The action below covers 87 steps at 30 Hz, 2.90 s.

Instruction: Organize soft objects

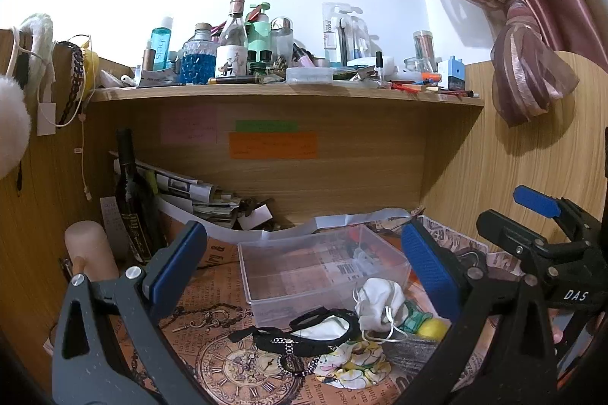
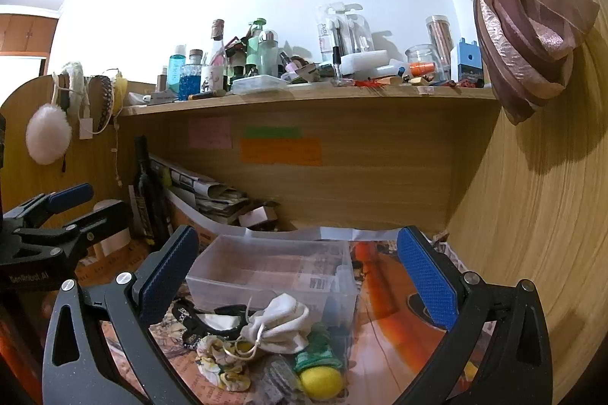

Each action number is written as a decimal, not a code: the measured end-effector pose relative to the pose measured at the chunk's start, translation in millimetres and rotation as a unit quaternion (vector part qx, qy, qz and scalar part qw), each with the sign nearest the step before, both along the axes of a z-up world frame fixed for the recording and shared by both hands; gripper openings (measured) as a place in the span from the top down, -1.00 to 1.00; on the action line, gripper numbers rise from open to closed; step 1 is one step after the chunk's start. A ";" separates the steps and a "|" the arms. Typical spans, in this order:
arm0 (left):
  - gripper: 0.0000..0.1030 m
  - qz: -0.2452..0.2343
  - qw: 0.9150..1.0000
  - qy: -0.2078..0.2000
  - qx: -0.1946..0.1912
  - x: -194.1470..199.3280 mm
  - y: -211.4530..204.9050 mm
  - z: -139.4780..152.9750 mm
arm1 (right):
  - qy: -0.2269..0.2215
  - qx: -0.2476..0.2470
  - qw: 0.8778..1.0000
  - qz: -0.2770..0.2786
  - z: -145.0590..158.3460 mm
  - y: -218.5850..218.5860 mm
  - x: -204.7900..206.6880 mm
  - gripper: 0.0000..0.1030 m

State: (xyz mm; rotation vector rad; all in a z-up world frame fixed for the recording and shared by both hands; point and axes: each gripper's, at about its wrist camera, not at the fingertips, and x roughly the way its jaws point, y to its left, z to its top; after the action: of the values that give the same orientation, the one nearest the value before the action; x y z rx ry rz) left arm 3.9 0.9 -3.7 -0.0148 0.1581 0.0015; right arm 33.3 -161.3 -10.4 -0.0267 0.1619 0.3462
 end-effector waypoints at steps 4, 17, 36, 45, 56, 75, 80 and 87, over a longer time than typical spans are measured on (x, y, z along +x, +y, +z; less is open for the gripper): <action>-1.00 -0.001 1.000 -0.001 -0.001 -0.1 -1.0 0.7 | 0.001 0.001 1.000 0.000 0.3 0.4 0.0 -1.00; -1.00 -0.002 1.000 -0.001 -0.001 -0.2 -0.9 0.6 | -0.003 0.019 1.000 0.001 3.2 -5.1 -2.2 -1.00; -1.00 -0.004 1.000 -0.001 0.000 1.7 -2.3 4.4 | -0.006 0.019 1.000 -0.004 2.6 -7.2 -3.7 -1.00; -1.00 -0.005 1.000 -0.001 -0.001 1.9 -2.4 4.8 | -0.004 0.016 1.000 -0.004 1.4 -8.2 -3.0 -1.00; -1.00 -0.006 1.000 0.000 0.000 2.1 -3.7 5.4 | -0.003 0.016 1.000 -0.002 1.0 -7.1 -2.0 -1.00; -1.00 -0.026 0.987 0.154 -0.045 64.5 25.2 -69.8 | 0.098 -0.015 0.995 -0.011 -47.3 -3.7 46.7 -1.00; -0.67 -0.028 0.978 0.204 -0.044 81.0 27.0 -101.1 | 0.147 -0.025 0.989 0.016 -70.7 0.6 65.4 -0.97; -0.58 -0.026 0.964 0.258 -0.059 100.2 40.4 -132.4 | 0.210 -0.029 0.976 0.054 -93.1 7.5 88.2 -0.61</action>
State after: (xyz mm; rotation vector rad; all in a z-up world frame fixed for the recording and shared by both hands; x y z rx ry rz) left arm 104.2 41.3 -136.2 -0.1297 0.6806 -0.0563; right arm 121.6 -153.8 -103.5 -0.0192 0.5923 0.4526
